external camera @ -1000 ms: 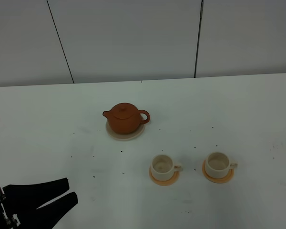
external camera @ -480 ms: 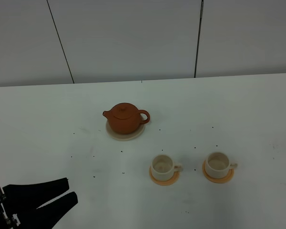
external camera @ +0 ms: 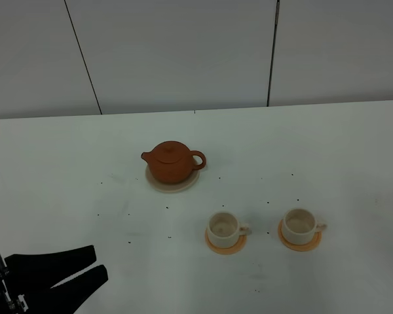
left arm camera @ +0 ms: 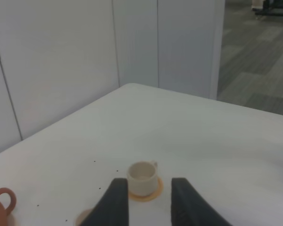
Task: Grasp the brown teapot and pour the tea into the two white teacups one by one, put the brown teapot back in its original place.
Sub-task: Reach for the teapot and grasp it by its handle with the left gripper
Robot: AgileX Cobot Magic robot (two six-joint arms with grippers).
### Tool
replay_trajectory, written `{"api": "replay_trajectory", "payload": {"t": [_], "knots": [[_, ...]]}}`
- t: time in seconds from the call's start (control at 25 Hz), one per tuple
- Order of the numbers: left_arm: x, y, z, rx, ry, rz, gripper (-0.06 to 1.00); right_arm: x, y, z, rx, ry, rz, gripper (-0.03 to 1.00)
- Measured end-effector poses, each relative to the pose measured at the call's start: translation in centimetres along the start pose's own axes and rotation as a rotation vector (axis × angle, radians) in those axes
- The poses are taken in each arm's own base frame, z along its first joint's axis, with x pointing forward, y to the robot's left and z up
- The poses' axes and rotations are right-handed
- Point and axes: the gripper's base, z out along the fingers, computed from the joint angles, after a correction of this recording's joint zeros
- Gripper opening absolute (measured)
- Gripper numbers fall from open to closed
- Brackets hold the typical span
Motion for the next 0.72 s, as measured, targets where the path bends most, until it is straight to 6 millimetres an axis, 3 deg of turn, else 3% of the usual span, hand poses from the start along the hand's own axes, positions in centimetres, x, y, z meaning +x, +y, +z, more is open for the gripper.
{"api": "replay_trajectory", "payload": {"t": [0.2, 0.28, 0.4, 0.6, 0.72], "knots": [[-0.1, -0.2, 0.0, 0.022, -0.007, 0.000, 0.29, 3.4, -1.9, -0.8, 0.176, 0.390, -0.136, -0.01], [-0.1, -0.2, 0.0, 0.026, -0.008, 0.000, 0.29, 3.5, -2.8, -1.3, 0.297, 0.451, -0.182, -0.01], [-0.1, -0.2, 0.0, 0.026, -0.008, 0.000, 0.29, 1.7, -2.8, -1.7, 0.427, 0.418, -0.278, -0.01], [-0.1, -0.2, 0.0, 0.027, -0.008, 0.000, 0.29, -2.1, -1.1, -2.7, 0.562, 0.332, -0.387, -0.01], [-0.1, -0.2, 0.0, 0.027, -0.008, 0.000, 0.29, -2.2, -1.1, -3.7, 0.668, 0.406, -0.362, -0.01]]}}
